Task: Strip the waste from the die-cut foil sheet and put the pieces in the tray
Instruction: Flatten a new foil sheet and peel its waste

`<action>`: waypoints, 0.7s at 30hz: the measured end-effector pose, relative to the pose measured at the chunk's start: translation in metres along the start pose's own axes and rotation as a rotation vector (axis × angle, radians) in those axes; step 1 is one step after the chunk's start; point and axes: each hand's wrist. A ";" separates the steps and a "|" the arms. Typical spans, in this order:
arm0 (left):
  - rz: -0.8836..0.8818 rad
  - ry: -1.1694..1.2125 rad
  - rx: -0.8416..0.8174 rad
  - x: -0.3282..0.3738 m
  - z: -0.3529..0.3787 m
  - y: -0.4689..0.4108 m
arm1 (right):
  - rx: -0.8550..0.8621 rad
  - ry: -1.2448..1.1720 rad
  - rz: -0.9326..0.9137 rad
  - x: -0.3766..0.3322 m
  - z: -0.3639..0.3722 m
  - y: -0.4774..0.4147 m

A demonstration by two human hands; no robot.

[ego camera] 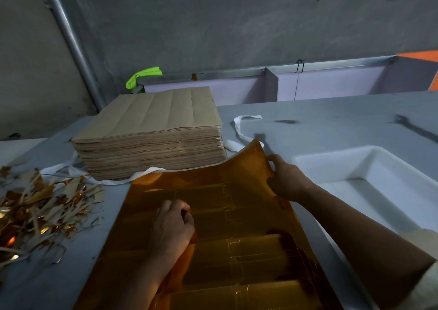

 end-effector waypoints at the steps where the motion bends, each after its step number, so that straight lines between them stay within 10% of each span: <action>1: -0.001 -0.004 -0.001 0.000 0.000 0.000 | -0.010 -0.010 0.000 -0.001 0.000 0.001; 21: -0.012 0.005 -0.011 0.002 -0.002 0.000 | -0.242 -0.380 0.074 -0.001 -0.005 0.003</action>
Point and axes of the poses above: each hand's wrist, its own y-axis away from the middle knuckle, its own z-axis out of the palm, x = y × z, and after that the axes turned 8 degrees about z, right-handed
